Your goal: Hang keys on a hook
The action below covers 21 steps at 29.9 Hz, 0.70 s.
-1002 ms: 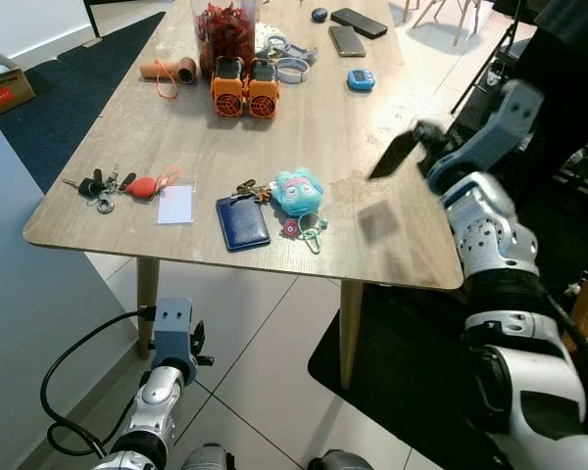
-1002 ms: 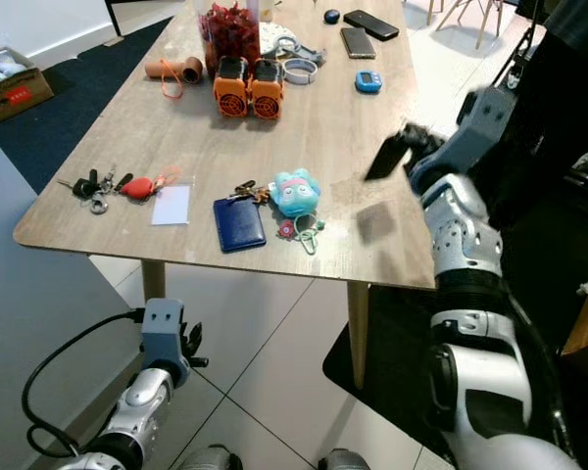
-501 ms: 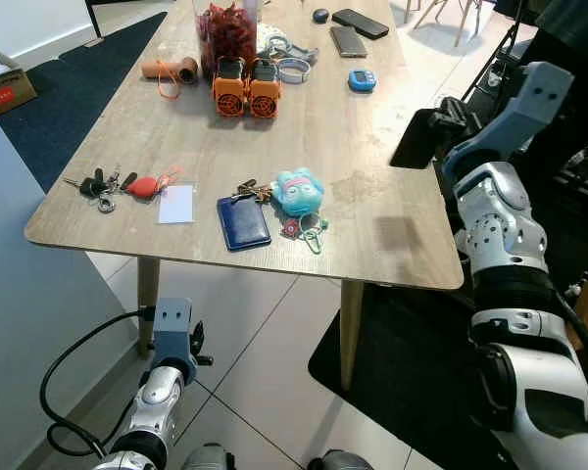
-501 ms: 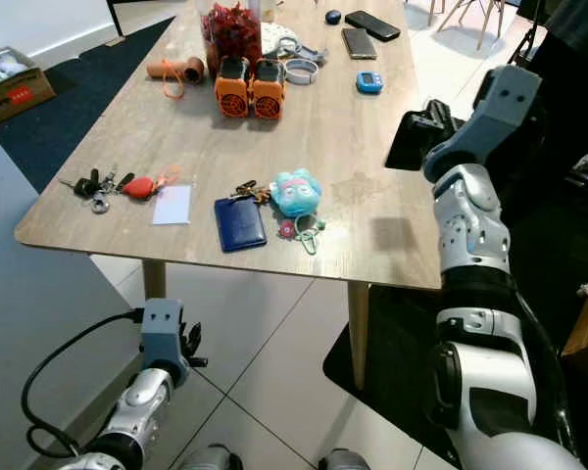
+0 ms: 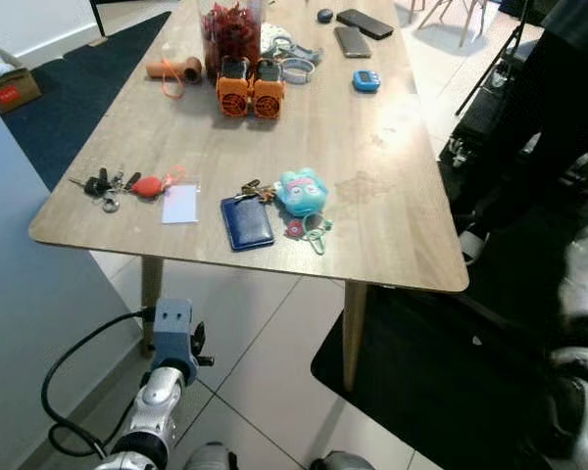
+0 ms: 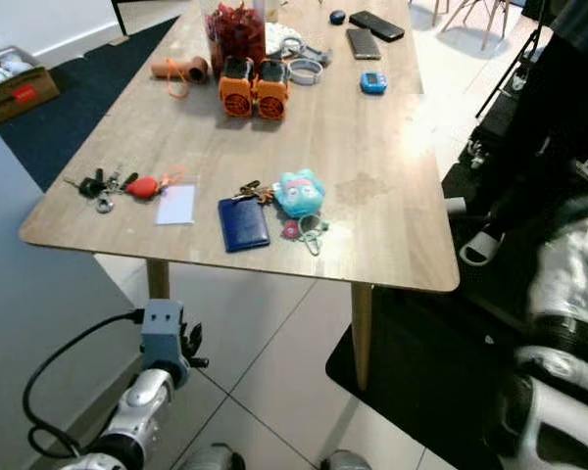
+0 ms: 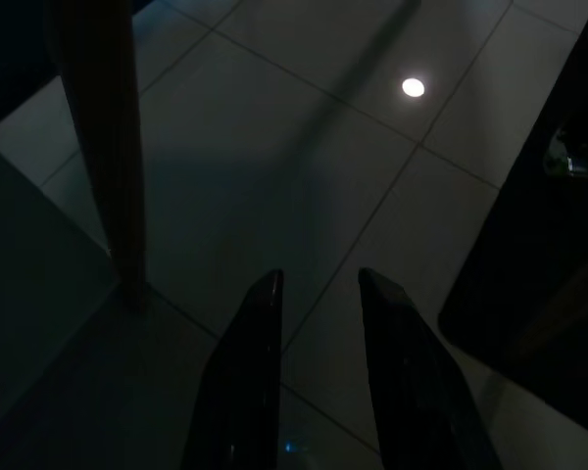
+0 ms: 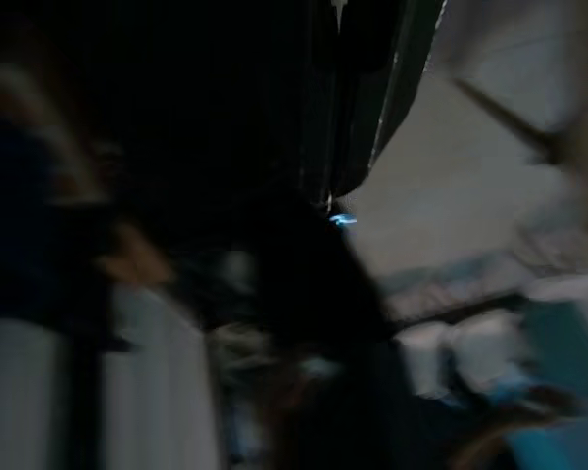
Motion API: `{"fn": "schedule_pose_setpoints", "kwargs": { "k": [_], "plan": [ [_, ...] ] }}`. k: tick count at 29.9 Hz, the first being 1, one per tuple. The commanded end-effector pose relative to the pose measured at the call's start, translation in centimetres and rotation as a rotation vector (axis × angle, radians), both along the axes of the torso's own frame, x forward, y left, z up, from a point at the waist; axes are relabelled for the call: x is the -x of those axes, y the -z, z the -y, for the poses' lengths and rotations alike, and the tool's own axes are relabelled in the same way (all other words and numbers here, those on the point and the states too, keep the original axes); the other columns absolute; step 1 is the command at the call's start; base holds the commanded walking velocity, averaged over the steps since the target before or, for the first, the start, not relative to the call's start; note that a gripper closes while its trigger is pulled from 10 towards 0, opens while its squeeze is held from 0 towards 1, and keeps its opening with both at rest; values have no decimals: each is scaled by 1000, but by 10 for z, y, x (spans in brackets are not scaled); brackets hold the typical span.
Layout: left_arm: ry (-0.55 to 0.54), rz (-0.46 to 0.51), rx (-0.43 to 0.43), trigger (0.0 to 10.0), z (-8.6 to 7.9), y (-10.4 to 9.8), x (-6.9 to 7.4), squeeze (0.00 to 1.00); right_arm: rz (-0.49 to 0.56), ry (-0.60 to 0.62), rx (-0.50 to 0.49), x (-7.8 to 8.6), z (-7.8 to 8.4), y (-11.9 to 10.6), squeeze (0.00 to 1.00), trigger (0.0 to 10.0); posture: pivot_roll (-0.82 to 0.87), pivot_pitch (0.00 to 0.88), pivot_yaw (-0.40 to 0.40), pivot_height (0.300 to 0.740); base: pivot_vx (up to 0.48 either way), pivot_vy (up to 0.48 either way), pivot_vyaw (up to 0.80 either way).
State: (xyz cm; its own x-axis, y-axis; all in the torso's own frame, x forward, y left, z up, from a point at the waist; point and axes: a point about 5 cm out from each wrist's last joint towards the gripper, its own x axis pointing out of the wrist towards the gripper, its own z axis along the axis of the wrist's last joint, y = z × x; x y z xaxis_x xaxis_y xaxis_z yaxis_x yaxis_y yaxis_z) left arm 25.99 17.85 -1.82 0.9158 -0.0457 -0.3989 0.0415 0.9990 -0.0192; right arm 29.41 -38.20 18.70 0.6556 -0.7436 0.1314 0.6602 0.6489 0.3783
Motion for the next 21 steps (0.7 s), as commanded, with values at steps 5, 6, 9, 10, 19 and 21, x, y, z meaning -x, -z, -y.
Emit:
{"fn": "schedule_pose_setpoints", "kwargs": {
  "k": [5,6,9,10,19,21],
  "plan": [
    [0,-66,-17,10000,-2,13,13,0,-370,27,-46,46,-4,108,0,10000,81,82,-64,740,0,0,0],
    [-2,-73,-21,10000,-3,14,15,0,-456,8,-37,54,-12,127,0,10000,80,80,-65,740,0,0,0],
    [-7,-86,-26,10000,-4,16,17,0,-657,-68,-44,69,-35,167,0,10000,79,77,-66,740,0,0,0],
    [-8,-90,-27,10000,-4,17,18,0,-726,-115,-60,75,-48,183,0,10000,81,71,-68,740,0,0,0],
    [-10,-148,-17,10000,-4,24,25,0,-964,-427,-161,93,-132,243,0,10000,83,56,-64,740,0,0,0],
    [-12,-151,-14,10000,-4,25,25,0,-969,-450,-158,92,-137,245,0,10000,85,52,-65,740,0,0,0]
  ]
}}
